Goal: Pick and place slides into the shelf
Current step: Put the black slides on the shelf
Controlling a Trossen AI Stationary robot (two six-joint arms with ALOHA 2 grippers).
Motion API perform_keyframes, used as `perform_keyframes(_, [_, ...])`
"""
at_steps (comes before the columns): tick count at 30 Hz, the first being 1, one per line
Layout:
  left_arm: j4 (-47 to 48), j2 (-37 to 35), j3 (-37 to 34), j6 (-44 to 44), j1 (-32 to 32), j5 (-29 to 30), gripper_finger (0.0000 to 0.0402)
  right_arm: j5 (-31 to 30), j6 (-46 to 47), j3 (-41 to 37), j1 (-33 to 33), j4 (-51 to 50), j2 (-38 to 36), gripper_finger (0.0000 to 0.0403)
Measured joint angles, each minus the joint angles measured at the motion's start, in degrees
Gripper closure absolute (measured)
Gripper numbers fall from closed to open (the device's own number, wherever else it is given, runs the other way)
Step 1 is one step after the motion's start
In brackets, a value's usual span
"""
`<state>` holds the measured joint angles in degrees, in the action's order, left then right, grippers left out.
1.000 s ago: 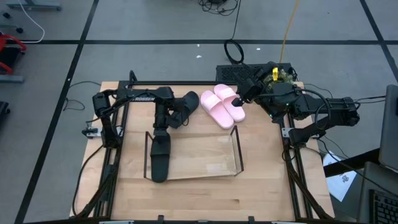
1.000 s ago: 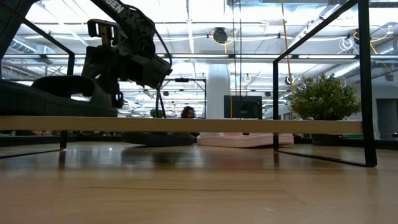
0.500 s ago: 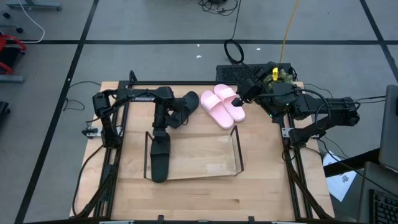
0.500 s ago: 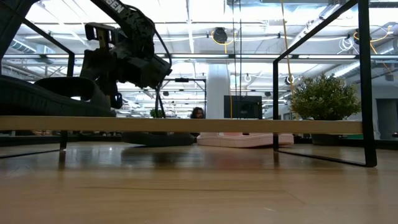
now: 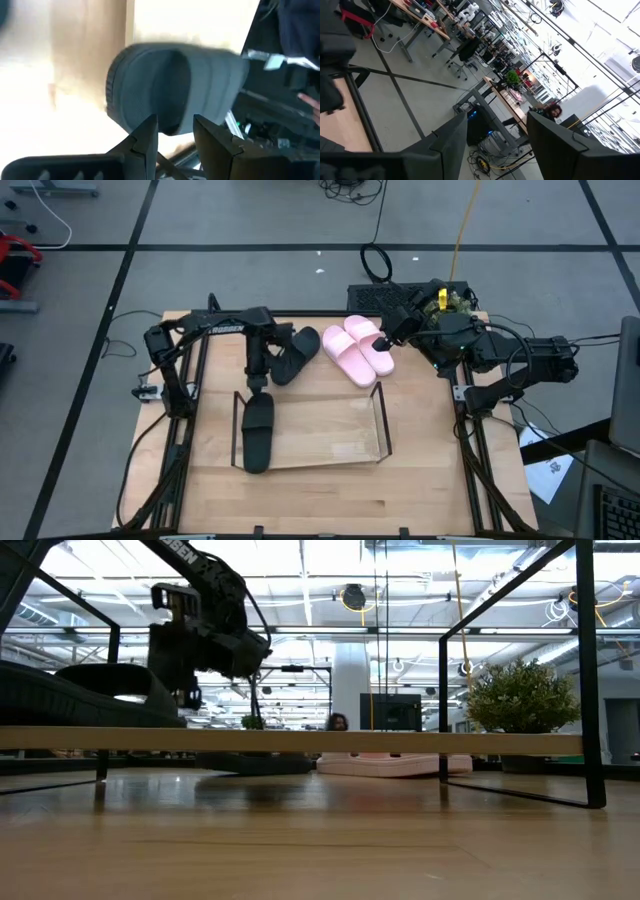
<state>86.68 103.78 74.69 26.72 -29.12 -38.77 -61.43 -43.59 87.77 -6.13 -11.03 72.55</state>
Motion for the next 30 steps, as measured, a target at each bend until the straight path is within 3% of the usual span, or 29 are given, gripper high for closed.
perform_keyframes(6, [-0.65, -1.49, 8.35, -1.97, -2.53, 3.61, 0.0284, 0.0, 0.06, -0.01, 0.01, 0.0, -0.01, 0.0206])
perform_keyframes(10, [-5.39, -1.54, 15.79, -1.75, -1.24, 16.41, 0.0284, 0.11, 0.72, 0.0, 0.02, 0.0, 0.0, 0.0206])
perform_keyframes(14, [-17.54, -1.66, 19.34, 0.15, 0.47, 26.67, 0.0284, 0.11, 0.76, 0.0, 0.0, 0.0, 0.01, 0.0206])
perform_keyframes(18, [-24.27, -0.83, 19.7, -0.44, 0.54, 27.22, 0.0284, 0.04, 0.76, 0.0, 0.01, 0.0, 0.01, 0.0206])
perform_keyframes(30, [-21.15, 5.47, 19.59, -4.41, 2.23, 27.72, 0.0284, 0.02, 0.61, -0.02, 0.02, -0.02, -0.01, 0.0206])
